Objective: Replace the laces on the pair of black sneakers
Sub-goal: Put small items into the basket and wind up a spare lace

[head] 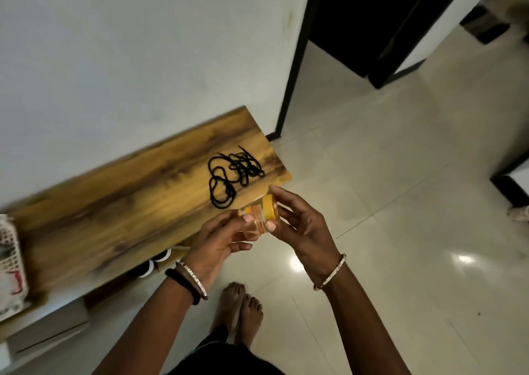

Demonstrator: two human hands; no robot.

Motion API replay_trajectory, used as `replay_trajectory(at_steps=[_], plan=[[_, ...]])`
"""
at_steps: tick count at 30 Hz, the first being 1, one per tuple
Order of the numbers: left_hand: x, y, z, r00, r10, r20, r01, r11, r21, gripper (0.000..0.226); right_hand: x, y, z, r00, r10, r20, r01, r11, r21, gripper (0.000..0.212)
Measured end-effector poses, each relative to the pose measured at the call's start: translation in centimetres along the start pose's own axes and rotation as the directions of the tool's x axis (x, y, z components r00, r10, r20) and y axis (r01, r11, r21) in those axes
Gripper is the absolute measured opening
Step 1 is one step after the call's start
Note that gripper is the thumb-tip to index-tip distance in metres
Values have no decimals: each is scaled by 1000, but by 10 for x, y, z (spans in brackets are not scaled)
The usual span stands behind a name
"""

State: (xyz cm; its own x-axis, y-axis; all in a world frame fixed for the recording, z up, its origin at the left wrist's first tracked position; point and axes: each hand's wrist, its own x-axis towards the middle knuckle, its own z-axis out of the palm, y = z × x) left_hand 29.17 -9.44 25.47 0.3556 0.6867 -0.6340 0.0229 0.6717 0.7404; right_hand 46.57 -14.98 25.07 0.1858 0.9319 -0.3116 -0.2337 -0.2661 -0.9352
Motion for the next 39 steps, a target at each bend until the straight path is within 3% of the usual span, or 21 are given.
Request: replay_trajectory(at_steps=[8,17,24,31,39], plan=[[-123,86,-17,985,167,35,-165,985,-54,41,-63,-118,57,957,-82,279,121,984,-127,59],[-212,150,-40,945,328,-3,-328,945,-16,44,-86,-193,118,870,-225,439,334,923,-189,58],[-257,165,-77,856,504,-114,-502,864,46,36,-84,-226,174,823,-203,531,390,881,-268,41],[-285,156,-113,753,608,-252,-624,781,24,47,-93,-232,247,822,-150,549,366,878,-309,52],[-326,154,-198,642,702,-309,-658,711,247,57,-111,-231,350,862,43,505,302,756,-581,87]])
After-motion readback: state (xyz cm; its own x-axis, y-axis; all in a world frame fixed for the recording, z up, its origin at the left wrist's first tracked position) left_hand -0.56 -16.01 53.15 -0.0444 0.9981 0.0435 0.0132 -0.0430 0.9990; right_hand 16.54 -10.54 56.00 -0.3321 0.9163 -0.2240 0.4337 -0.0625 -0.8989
